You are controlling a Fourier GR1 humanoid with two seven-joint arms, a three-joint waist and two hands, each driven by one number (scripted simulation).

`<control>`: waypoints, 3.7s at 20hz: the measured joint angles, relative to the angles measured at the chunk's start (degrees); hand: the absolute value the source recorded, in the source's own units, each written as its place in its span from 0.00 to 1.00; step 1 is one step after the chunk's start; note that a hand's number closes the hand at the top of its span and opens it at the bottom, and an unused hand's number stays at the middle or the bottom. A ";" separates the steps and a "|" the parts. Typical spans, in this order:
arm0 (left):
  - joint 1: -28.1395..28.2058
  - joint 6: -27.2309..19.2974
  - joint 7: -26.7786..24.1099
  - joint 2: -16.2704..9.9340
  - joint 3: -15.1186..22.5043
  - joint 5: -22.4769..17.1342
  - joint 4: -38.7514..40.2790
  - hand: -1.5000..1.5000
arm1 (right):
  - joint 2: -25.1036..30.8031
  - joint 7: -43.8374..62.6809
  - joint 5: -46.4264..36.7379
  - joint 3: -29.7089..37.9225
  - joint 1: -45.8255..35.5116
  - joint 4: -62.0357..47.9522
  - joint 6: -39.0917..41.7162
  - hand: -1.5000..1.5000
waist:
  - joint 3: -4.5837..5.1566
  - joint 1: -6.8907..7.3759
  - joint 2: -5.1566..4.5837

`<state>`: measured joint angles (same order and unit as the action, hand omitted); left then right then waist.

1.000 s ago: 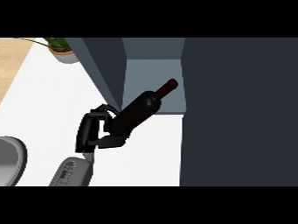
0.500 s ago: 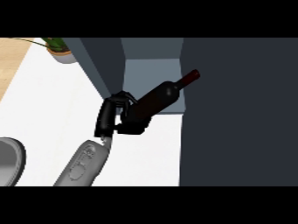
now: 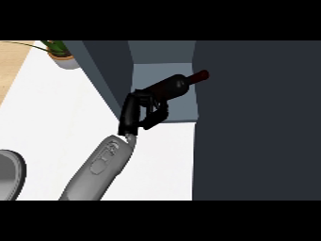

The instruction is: Pick up the wine, place it into the cabinet and close the cabinet

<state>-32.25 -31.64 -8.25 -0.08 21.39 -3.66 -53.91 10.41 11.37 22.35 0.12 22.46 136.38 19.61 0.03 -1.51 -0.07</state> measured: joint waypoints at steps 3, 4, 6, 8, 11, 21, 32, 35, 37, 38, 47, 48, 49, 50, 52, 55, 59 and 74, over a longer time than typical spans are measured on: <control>-4.21 -2.86 1.15 0.04 1.86 -2.63 3.79 1.00 | 0.28 -0.42 0.34 0.92 0.26 -0.12 0.81 0.00 | 0.00 -0.43 -0.06; -5.58 -3.80 1.13 0.04 2.31 -3.10 5.69 1.00 | 0.23 -0.36 0.42 0.78 0.13 -0.18 0.87 0.00 | 0.00 -0.58 -0.11; -7.15 -5.04 1.19 0.06 3.38 -3.36 8.85 1.00 | 0.09 -0.51 0.61 0.54 0.32 -0.18 1.13 0.00 | 0.00 -0.71 -0.13; -9.41 -5.40 1.42 0.06 3.59 -3.30 12.09 1.00 | 0.09 -0.68 0.84 0.54 0.65 -0.09 1.34 0.00 | 0.00 -0.88 -0.14; -11.93 -7.26 0.77 0.07 5.06 -5.46 16.02 1.00 | -0.06 -0.38 1.06 0.21 -0.48 -0.38 1.13 0.00 | 0.01 -1.28 -0.19; -17.36 -8.39 -2.09 0.02 4.54 -10.54 28.09 1.00 | -0.15 -1.42 1.91 0.27 0.10 -0.83 2.43 0.00 | 0.01 -2.47 -0.42; -21.62 -8.72 -9.05 0.08 -1.55 -15.29 38.34 1.00 | 0.15 -2.64 2.75 -0.27 1.08 -1.27 3.95 0.00 | 0.09 -3.15 -1.15; -22.20 -9.01 -11.47 0.06 -3.82 -16.87 39.52 1.00 | 0.25 -3.18 3.00 0.06 1.52 -1.35 4.31 0.00 | 0.11 -3.49 -1.25; -23.69 -10.19 -12.37 0.07 -4.30 -16.80 40.74 1.00 | 0.78 -3.68 3.21 0.64 1.98 -1.40 5.09 0.00 | 0.10 -3.73 -1.27; -24.50 -10.79 -12.65 0.07 -3.95 -16.23 41.61 1.00 | 0.80 -3.65 3.29 0.54 1.66 -1.42 4.99 0.00 | 0.09 -3.79 -1.32; -29.44 -14.42 -10.98 -0.65 1.72 -10.46 47.03 1.00 | 1.47 -4.13 4.05 -0.21 1.30 -1.74 6.08 0.00 | 0.02 -5.11 -1.51; -29.62 -14.89 -10.42 -0.79 2.39 -9.98 47.10 1.00 | 1.53 -4.06 4.13 -0.36 0.86 -1.78 6.03 0.00 | 0.02 -5.28 -1.53; -30.36 -15.13 -9.33 -0.90 2.92 -9.56 47.45 1.00 | 1.46 -3.80 4.23 -0.67 0.82 -1.74 5.72 0.00 | 0.02 -5.30 -1.51; -30.08 -15.50 -8.76 -0.97 3.50 -9.30 46.87 1.00 | 1.51 -3.81 4.30 -0.60 0.52 -1.82 5.71 0.00 | 0.02 -5.36 -1.48; -30.49 -16.05 -7.10 -1.16 4.24 -9.02 46.45 1.00 | 1.54 -4.10 4.45 -0.66 0.31 -2.05 6.08 0.00 | 0.00 -5.54 -1.53; -30.98 -16.59 -5.37 -1.32 4.71 -9.04 46.05 1.00 | 1.56 -4.28 4.67 -0.68 0.47 -2.19 6.30 0.00 | 0.01 -5.70 -1.61; -32.23 -17.42 -1.16 -1.41 6.28 -8.37 46.33 1.00 | 1.97 -3.96 4.98 -0.65 -0.38 -2.24 6.17 0.00 | 0.00 -5.98 -1.66; -34.93 -22.85 9.74 -1.58 12.28 -3.66 49.47 0.00 | 3.28 -4.92 6.11 0.47 -0.43 -2.63 7.71 0.00 | -0.09 -6.80 -1.76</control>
<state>-67.18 -54.50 1.49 -1.66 33.67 -7.32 -4.44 13.69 6.45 28.47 0.58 22.03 133.75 27.32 -0.05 -8.31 -1.83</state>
